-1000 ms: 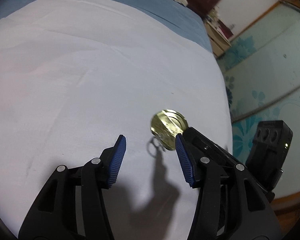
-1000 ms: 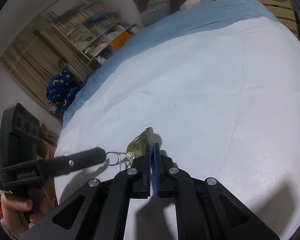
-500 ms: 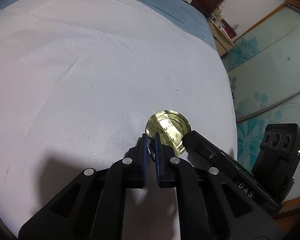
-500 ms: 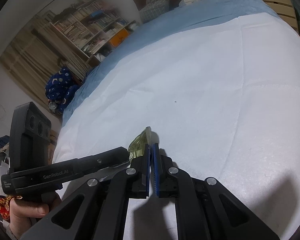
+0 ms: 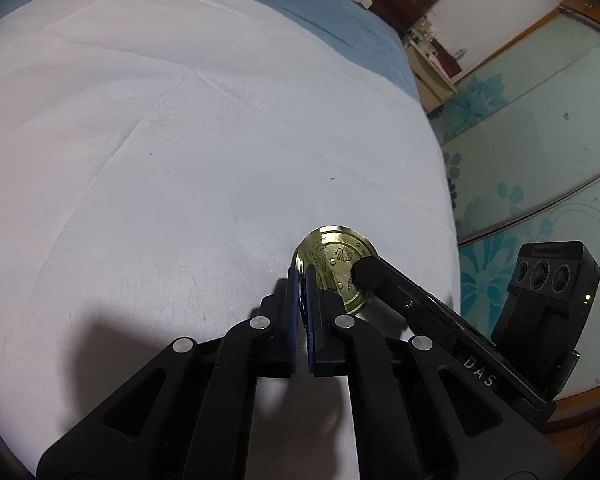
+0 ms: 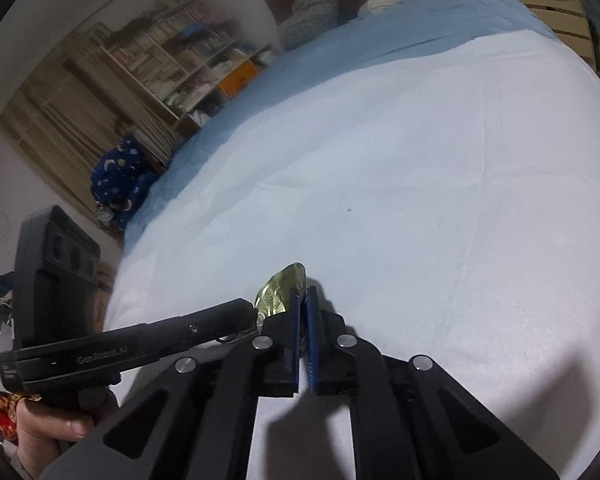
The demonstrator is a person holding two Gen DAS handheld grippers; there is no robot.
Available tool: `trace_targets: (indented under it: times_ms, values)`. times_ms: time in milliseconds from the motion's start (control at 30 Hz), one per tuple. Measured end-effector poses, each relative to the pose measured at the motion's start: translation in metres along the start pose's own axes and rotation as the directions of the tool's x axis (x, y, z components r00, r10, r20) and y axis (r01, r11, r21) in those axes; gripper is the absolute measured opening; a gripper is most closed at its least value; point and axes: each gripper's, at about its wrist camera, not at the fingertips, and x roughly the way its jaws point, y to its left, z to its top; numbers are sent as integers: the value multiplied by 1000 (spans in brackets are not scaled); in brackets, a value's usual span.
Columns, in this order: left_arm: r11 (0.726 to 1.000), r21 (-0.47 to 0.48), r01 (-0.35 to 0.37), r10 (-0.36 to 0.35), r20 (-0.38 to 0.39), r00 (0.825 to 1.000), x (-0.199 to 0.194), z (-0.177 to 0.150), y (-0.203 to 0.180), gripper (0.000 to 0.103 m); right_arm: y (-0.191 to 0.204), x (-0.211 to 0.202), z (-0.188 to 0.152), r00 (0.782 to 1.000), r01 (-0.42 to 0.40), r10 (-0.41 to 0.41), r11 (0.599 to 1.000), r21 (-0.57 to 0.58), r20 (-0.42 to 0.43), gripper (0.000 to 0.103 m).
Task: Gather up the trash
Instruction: 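Carry the gold lid to the red basket and open the right tool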
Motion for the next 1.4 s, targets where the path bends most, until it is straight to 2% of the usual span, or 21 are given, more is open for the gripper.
trace_targets:
  times_ms: [167,267,400,600,733,767,867,900,967,1033,1133,1200,1333,1400]
  values:
    - [1000,17,16,-17,25,1000,-22,-19,-24,2,9,-38,-12,1000,-2,1,1000,11,22,5]
    - [997,71,31,-35,52,998,-41,-31,-54,2,20,-88,-18,998,22,-22,1000,-2,59,5]
    - [981,188,53,-70,85,994,-68,-60,-118,2,34,-180,-35,987,99,-96,995,-22,128,5]
    - [936,338,104,-132,62,989,-85,-121,-223,3,20,-318,-70,962,197,-198,980,21,187,6]
    - [901,387,197,-205,-20,979,-73,-157,-294,3,-9,-411,-101,938,259,-262,965,45,228,6]
    - [892,400,213,-216,-38,976,-69,-164,-306,3,-22,-444,-118,924,286,-296,955,75,241,6]
    - [842,485,236,-209,-110,972,-48,-204,-369,3,-59,-507,-156,901,329,-359,931,155,243,6]
    - [830,501,247,-208,-133,969,-43,-216,-378,3,-70,-523,-169,896,340,-374,924,173,238,7]
    - [802,523,290,-213,-204,956,-23,-245,-407,3,-96,-557,-195,887,353,-400,910,217,231,7]
    - [778,545,311,-195,-261,945,-1,-275,-428,3,-127,-587,-230,868,393,-453,877,276,202,7]
    - [759,574,307,-134,-323,937,38,-314,-444,3,-176,-602,-286,856,432,-503,822,370,119,7]
    - [744,600,294,-58,-380,923,75,-351,-446,3,-208,-597,-322,863,430,-502,790,436,59,8]
    - [750,604,269,79,-486,870,139,-400,-430,3,-254,-576,-384,874,440,-482,735,516,-59,8]
    - [760,607,235,136,-501,854,155,-414,-425,4,-259,-564,-399,875,449,-474,719,530,-98,10]
